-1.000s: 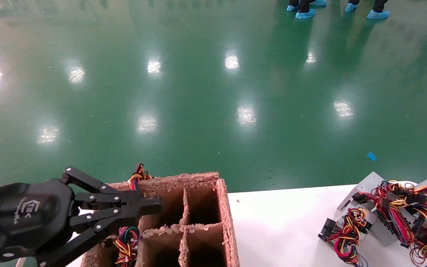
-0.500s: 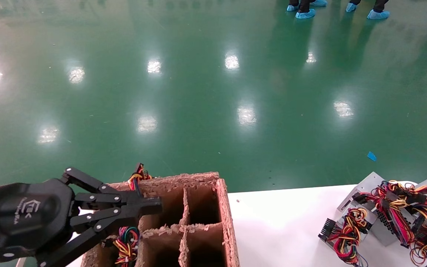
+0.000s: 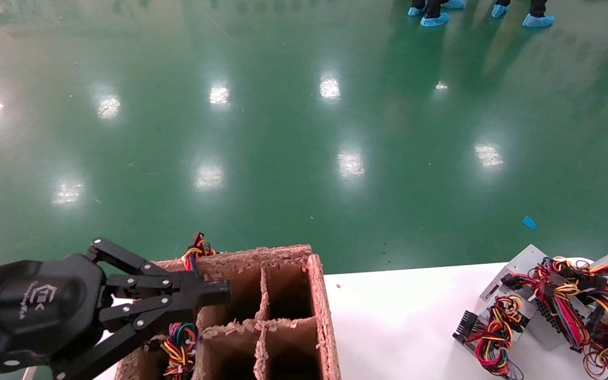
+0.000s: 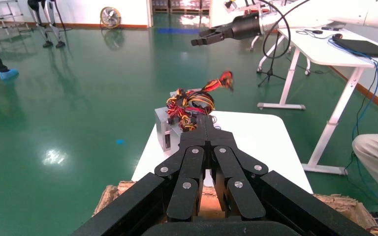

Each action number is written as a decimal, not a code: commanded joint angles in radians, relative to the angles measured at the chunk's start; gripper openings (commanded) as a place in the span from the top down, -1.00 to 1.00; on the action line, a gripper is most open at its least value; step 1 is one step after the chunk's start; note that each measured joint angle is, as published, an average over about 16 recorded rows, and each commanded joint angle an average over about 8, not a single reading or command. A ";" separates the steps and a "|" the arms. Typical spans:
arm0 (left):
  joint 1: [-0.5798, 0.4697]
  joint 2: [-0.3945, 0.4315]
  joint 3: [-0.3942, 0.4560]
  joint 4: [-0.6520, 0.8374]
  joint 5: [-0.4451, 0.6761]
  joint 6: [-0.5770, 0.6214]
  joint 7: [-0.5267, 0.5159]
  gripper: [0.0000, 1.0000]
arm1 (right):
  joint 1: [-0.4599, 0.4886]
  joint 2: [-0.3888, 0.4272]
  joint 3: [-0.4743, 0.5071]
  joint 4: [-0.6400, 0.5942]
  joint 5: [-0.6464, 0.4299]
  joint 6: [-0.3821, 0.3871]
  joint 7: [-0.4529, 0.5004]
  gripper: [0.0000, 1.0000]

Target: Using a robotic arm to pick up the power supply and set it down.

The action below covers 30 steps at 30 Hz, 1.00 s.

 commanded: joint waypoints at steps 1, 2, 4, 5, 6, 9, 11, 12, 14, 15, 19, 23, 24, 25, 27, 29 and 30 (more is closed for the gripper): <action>0.000 0.000 0.000 0.000 0.000 0.000 0.000 1.00 | 0.032 -0.021 0.027 -0.001 0.026 -0.060 -0.064 -1.00; 0.000 0.000 0.000 0.000 0.000 0.000 0.000 1.00 | 0.044 -0.028 0.031 -0.001 0.036 -0.080 -0.085 -1.00; 0.000 0.000 0.000 0.000 0.000 0.000 0.000 1.00 | 0.070 -0.039 0.031 -0.002 0.051 -0.113 -0.117 -1.00; 0.000 0.000 0.000 0.000 0.000 0.000 0.000 1.00 | 0.083 -0.042 0.025 -0.003 0.057 -0.128 -0.129 -1.00; 0.000 0.000 0.000 0.000 0.000 0.000 0.000 1.00 | 0.097 -0.044 0.017 -0.004 0.061 -0.141 -0.137 -1.00; 0.000 0.000 0.000 0.000 0.000 0.000 0.000 1.00 | 0.141 -0.041 -0.025 -0.007 0.070 -0.176 -0.142 -1.00; 0.000 0.000 0.000 0.000 0.000 0.000 0.000 1.00 | 0.178 -0.042 -0.061 -0.010 0.080 -0.207 -0.147 -1.00; 0.000 0.000 0.000 0.000 0.000 0.000 0.000 1.00 | 0.197 -0.042 -0.080 -0.011 0.085 -0.223 -0.150 -1.00; 0.000 0.000 0.000 0.000 0.000 0.000 0.000 1.00 | 0.235 -0.043 -0.116 -0.014 0.095 -0.255 -0.155 -1.00; 0.000 0.000 0.000 0.000 0.000 0.000 0.000 1.00 | 0.255 -0.044 -0.135 -0.015 0.100 -0.270 -0.158 -1.00; 0.000 0.000 0.000 0.000 0.000 0.000 0.000 1.00 | 0.331 -0.045 -0.208 -0.021 0.120 -0.334 -0.168 -1.00; 0.000 0.000 0.000 0.000 0.000 0.000 0.000 1.00 | 0.407 -0.047 -0.281 -0.027 0.140 -0.397 -0.178 -1.00; 0.000 0.000 0.000 0.000 0.000 0.000 0.000 0.94 | 0.426 -0.047 -0.299 -0.028 0.145 -0.413 -0.181 -1.00; 0.000 0.000 0.000 0.000 0.000 0.000 0.000 0.69 | 0.445 -0.047 -0.318 -0.030 0.150 -0.428 -0.184 -1.00; 0.000 0.000 0.001 0.000 0.000 0.000 0.000 0.19 | 0.484 -0.048 -0.355 -0.032 0.160 -0.460 -0.189 -1.00; 0.000 0.000 0.001 0.000 0.000 0.000 0.000 -0.31 | 0.521 -0.049 -0.391 -0.035 0.170 -0.491 -0.194 -1.00; 0.000 0.000 0.001 0.000 0.000 0.000 0.000 -0.56 | 0.541 -0.049 -0.409 -0.037 0.175 -0.507 -0.196 -1.00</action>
